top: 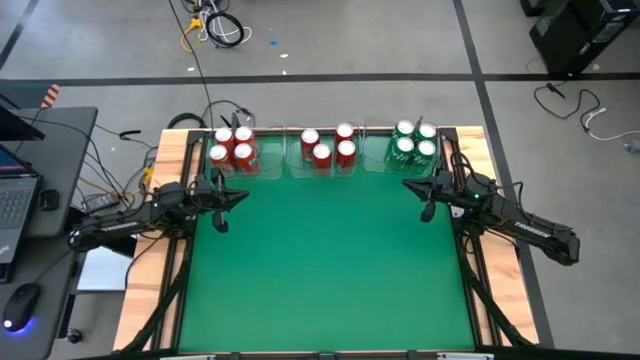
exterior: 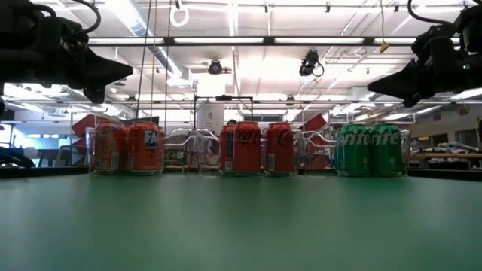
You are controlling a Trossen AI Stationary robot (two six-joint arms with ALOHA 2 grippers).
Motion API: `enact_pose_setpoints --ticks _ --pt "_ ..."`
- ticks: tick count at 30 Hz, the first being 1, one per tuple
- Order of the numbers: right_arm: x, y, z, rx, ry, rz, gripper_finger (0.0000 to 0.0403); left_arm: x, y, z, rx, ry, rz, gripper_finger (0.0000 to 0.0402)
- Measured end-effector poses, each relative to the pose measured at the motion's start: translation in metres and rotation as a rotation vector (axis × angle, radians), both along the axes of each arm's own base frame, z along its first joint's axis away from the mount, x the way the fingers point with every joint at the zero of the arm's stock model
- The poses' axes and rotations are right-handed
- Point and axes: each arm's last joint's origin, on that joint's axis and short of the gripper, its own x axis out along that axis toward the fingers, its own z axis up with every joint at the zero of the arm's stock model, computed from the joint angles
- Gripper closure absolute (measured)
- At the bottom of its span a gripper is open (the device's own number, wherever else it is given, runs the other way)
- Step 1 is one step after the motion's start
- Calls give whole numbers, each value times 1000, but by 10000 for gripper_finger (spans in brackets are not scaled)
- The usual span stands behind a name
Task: Sort soda cans
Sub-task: Return to Home Position
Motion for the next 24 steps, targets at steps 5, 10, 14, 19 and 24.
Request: enact_pose_setpoints --ticks 5,10,14,19,24 --pt "0 0 0 0 0 0 396 0 0 0 0 1 0 394" --pt "0 0 0 0 0 0 400 0 0 0 0 1 0 394" --pt "0 0 0 0 0 0 401 0 0 0 0 1 0 394" --pt "0 0 0 0 0 0 397 0 0 0 0 1 0 394" --pt "0 0 0 0 0 0 396 0 0 0 -1 1 0 394"
